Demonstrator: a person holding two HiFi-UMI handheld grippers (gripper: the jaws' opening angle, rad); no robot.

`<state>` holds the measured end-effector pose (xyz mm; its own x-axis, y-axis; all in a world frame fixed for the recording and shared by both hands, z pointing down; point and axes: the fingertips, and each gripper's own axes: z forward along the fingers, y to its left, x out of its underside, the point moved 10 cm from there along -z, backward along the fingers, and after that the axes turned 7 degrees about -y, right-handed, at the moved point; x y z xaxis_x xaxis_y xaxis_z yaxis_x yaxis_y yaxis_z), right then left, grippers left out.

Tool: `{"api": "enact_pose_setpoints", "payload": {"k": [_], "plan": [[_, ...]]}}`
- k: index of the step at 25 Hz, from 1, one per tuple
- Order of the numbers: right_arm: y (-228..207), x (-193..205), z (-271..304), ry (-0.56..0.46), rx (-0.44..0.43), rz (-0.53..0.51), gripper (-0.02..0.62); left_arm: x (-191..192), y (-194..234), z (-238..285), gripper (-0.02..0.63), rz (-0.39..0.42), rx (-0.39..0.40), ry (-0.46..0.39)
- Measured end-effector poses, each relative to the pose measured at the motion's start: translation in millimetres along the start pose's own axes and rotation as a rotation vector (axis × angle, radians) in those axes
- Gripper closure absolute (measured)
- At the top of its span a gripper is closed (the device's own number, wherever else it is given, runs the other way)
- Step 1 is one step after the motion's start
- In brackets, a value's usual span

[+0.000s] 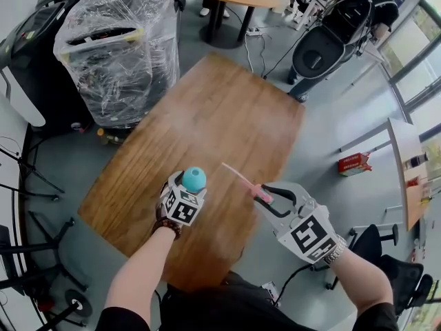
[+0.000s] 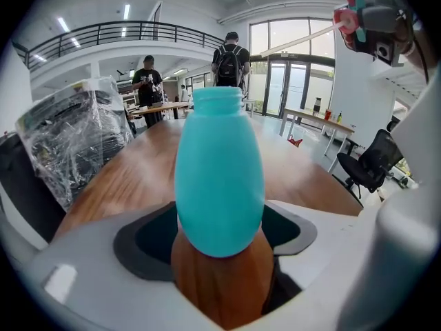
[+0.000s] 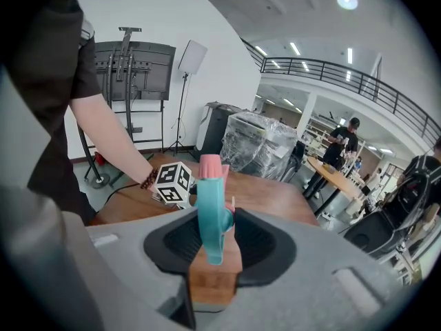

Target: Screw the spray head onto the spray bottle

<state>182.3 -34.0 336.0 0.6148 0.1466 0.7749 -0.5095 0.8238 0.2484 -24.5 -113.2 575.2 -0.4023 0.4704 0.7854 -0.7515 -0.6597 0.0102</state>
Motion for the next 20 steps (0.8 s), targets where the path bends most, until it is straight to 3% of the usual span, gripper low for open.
{"api": "enact_pose_setpoints", "payload": {"k": [4, 7, 13, 20], "plan": [[2.7, -8.0, -4.9, 0.001, -0.014, -0.011, 0.479, -1.9, -0.3, -7.2, 0.204, 0.018, 0.011, 0.018], [7.3, -11.9, -6.5, -0.022, -0.042, -0.015, 0.479, -4.4, 0.4, -16.7, 0.209, 0.079, 0.008, 0.049], [21.1, -24.3, -13.6, -0.016, -0.127, -0.067, 0.479, -12.5, 1.2, -38.9, 0.213, 0.253, -0.027, 0.111], [38.1, -42.5, -22.4, -0.006, -0.203, -0.179, 0.479, -27.1, -6.2, -73.2, 0.215, 0.523, -0.060, 0.151]]}}
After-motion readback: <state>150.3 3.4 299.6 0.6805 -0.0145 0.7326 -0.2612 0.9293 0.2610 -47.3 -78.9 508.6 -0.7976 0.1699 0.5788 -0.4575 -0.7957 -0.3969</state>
